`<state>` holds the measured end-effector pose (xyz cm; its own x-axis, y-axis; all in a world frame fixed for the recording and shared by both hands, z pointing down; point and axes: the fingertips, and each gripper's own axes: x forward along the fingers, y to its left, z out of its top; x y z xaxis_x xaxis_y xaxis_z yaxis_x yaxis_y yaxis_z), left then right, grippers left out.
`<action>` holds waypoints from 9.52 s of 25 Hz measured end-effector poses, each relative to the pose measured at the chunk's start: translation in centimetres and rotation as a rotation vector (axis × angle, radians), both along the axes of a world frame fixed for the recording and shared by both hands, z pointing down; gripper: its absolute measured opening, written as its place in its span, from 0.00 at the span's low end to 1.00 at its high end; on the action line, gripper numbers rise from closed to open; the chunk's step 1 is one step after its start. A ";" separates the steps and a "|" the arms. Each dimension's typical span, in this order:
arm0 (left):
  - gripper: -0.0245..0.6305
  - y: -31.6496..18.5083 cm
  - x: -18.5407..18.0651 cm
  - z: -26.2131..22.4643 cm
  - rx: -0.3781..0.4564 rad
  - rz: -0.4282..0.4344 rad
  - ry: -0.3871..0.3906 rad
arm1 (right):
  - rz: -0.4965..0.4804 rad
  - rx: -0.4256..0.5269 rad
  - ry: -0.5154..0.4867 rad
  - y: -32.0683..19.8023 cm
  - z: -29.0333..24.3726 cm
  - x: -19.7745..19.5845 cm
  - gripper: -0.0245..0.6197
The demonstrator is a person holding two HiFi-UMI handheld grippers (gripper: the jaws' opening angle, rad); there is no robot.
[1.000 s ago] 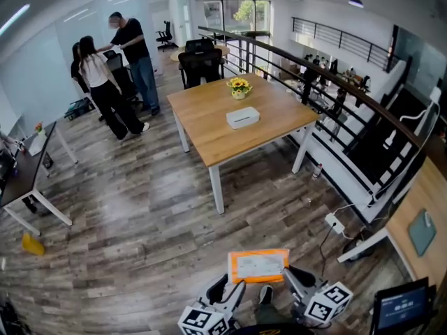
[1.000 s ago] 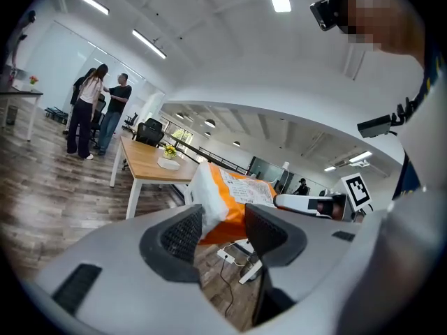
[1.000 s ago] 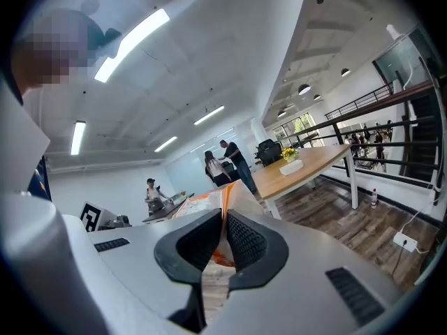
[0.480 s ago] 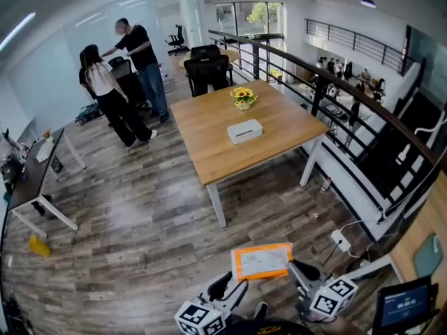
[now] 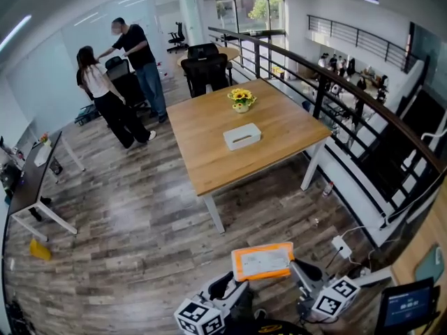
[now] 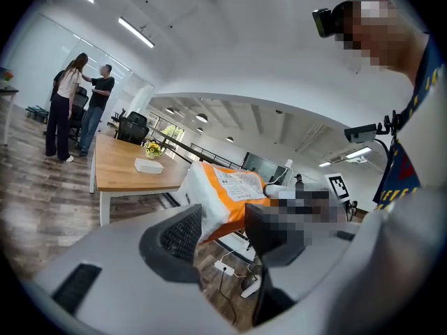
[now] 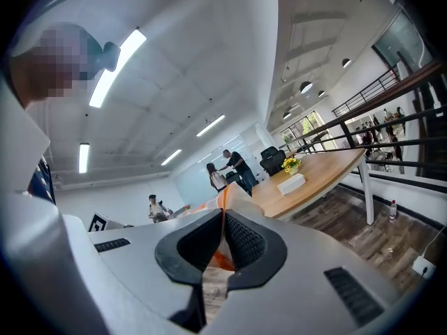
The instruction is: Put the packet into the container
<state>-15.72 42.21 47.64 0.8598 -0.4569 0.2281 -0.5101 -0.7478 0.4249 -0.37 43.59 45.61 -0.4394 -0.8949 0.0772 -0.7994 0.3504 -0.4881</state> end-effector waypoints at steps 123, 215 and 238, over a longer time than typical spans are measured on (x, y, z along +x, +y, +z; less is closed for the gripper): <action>0.33 -75.6 20.8 22.1 -0.213 -0.097 -0.542 | -0.426 -0.369 0.380 -81.4 22.9 18.1 0.08; 0.04 -74.6 25.6 -6.3 0.163 -0.286 -0.041 | -0.369 0.207 0.146 -77.5 -5.8 15.3 0.05; 0.04 -75.0 25.8 -5.6 0.143 -0.272 -0.061 | -0.381 0.210 0.139 -77.9 -5.5 15.1 0.05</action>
